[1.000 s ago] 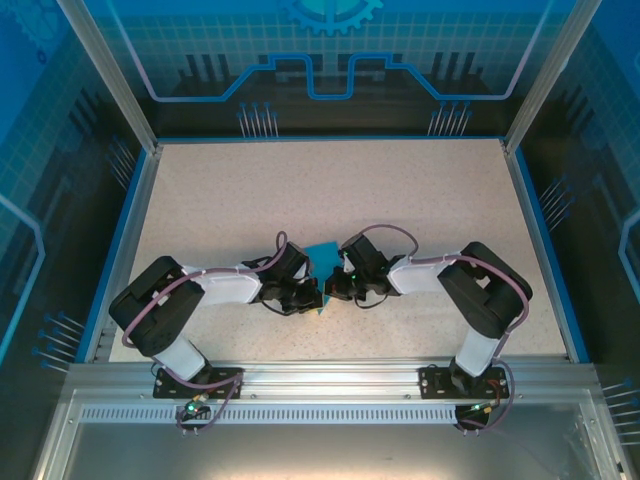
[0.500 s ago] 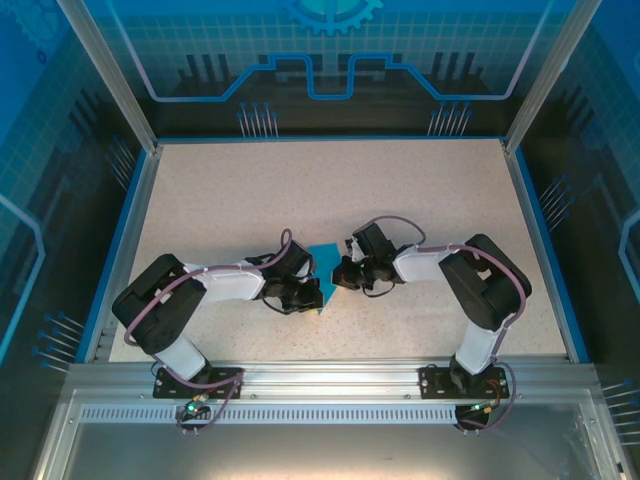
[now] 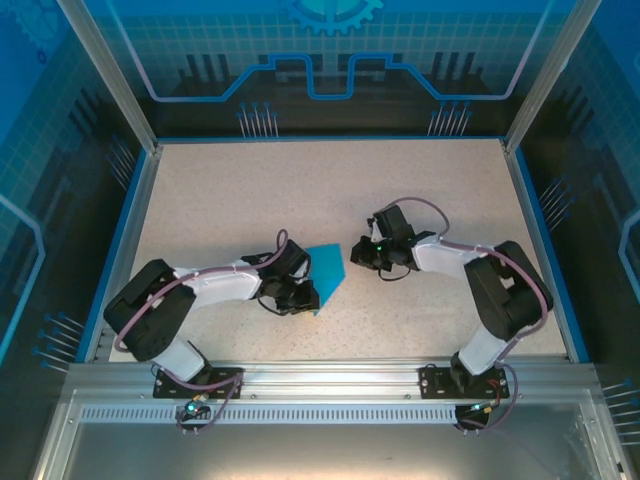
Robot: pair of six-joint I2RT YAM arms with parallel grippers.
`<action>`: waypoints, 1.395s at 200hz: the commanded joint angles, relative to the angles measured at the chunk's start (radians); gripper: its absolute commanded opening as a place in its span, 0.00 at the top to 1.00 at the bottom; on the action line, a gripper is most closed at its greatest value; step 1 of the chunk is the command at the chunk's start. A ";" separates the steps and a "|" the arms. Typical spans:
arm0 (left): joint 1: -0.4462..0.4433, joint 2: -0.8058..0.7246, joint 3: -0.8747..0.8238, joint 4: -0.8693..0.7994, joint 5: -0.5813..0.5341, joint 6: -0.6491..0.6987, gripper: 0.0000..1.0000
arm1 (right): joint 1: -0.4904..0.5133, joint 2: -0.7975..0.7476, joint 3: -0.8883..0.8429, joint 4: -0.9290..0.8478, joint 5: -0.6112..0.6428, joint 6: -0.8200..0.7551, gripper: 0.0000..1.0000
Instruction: Fold a paper plane with a square sheet of paper (pick it up from the middle)
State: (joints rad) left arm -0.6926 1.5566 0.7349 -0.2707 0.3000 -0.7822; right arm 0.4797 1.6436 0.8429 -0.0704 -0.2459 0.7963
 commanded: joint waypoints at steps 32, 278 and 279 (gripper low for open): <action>-0.007 -0.068 0.077 -0.004 -0.112 -0.003 0.61 | 0.038 -0.144 -0.098 -0.027 0.011 0.018 0.54; 0.073 0.007 0.033 -0.012 -0.198 -0.019 0.65 | 0.154 0.165 0.021 0.134 -0.262 -0.063 0.72; 0.073 0.007 0.034 -0.011 -0.198 -0.019 0.65 | 0.154 0.165 0.021 0.134 -0.262 -0.063 0.72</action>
State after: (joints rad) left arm -0.6300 1.5406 0.7879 -0.2569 0.1184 -0.8101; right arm 0.6178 1.7786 0.8402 0.0437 -0.4763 0.7506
